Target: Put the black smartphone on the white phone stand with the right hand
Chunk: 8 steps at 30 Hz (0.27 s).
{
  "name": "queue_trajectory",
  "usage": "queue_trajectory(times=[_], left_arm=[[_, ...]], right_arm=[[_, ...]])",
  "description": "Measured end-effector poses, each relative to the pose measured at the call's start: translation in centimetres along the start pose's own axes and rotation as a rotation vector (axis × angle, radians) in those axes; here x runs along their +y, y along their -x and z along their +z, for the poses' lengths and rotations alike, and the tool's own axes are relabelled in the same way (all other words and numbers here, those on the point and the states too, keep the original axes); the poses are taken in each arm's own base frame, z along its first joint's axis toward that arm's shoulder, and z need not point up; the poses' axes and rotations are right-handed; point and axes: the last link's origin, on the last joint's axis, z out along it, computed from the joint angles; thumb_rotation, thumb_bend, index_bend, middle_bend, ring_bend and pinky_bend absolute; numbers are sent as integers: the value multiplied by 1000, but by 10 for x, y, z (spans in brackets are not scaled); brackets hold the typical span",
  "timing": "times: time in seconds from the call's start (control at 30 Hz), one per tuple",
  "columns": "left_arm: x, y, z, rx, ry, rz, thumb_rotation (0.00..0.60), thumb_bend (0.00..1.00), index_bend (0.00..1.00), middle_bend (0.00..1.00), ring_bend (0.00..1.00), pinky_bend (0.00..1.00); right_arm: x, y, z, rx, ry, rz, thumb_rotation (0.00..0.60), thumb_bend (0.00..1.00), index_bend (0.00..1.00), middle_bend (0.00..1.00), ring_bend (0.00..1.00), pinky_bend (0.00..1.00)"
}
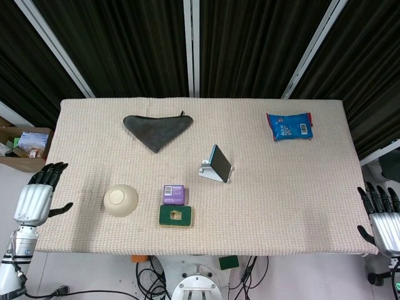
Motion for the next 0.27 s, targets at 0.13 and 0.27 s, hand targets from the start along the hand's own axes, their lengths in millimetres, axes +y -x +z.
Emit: queue_trajectory(times=[0.13,0.27], left_arm=[[-2,1,-8,16,15,25,600,21,125,113,92,234],[-4,2,-18,-11,33,64,600,21,125,113,92,230]], right_arm=[[-4,0,7,24,-23,20,600,226,0,0,0,0],[-8,1,16,26,-50,25,600,227,0,0,0,0]])
